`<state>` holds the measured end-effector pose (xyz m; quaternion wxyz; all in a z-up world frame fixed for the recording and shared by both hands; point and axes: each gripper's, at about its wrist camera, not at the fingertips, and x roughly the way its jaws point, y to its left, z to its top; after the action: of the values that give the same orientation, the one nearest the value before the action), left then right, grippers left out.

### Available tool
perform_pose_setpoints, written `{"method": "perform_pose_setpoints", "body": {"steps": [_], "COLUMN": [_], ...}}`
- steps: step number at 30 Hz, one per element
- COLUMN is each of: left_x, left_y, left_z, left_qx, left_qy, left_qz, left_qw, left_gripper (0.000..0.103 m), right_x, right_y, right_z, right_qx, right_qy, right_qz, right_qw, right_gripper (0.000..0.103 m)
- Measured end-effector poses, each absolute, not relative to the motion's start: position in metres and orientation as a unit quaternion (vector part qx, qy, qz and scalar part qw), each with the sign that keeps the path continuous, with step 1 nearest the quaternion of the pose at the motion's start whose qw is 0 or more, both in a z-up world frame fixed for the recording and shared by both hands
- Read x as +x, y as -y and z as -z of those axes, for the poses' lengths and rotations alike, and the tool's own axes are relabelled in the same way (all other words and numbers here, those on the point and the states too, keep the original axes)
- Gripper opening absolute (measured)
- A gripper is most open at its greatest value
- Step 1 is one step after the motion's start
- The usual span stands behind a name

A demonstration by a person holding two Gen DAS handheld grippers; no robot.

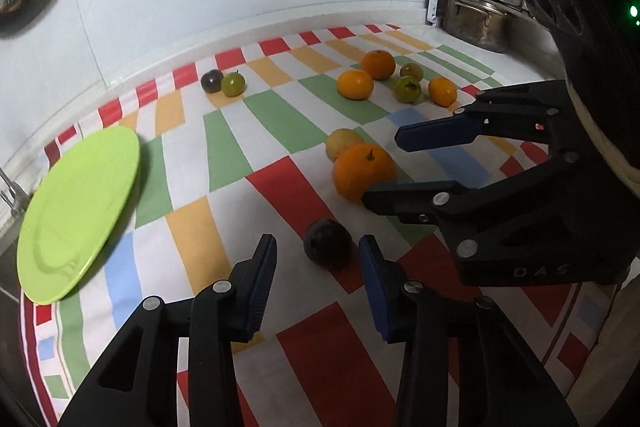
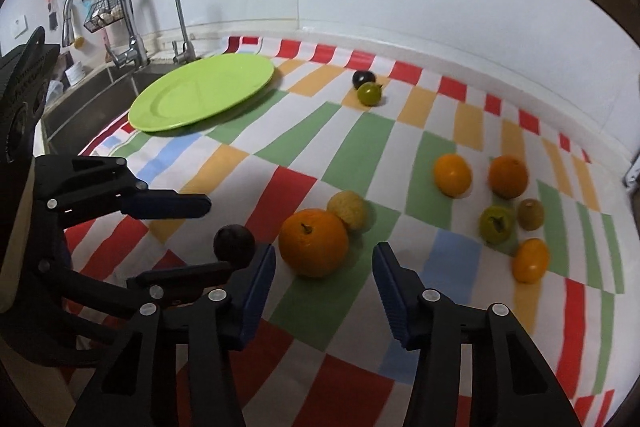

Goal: Organize fruits
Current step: 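Close the left gripper on the dark plum while the right gripper closes on the tangerine, then carry the plum and tangerine in both grippers over the green plate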

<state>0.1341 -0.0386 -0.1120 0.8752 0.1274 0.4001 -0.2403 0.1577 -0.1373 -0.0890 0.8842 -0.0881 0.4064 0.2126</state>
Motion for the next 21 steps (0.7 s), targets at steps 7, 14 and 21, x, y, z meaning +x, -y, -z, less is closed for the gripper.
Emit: {"method": "perform_pose_setpoints", "body": {"steps": [7,14,21], "left_x": [0.141,0.144,0.139], "left_y": [0.039,0.037,0.03], "left_z": [0.115,0.118,0.103], "left_qx": [0.109,0.1,0.094], "left_qy": [-0.409,-0.414,-0.395], "left_qz": [0.255,0.253,0.232], "left_qw": [0.869,0.869,0.884], "left_gripper": [0.032,0.027,0.027], "right_x": [0.165,0.166,0.157], "right_y": [0.132,0.128,0.128], "right_z": [0.097,0.099,0.094], "right_qx": [-0.086,-0.085,-0.075], "right_qy": [-0.42,-0.419,-0.416], "right_qz": [-0.219,-0.218,-0.214], "right_qw": [0.876,0.877,0.881], "right_gripper": [0.045,0.042,0.042]}}
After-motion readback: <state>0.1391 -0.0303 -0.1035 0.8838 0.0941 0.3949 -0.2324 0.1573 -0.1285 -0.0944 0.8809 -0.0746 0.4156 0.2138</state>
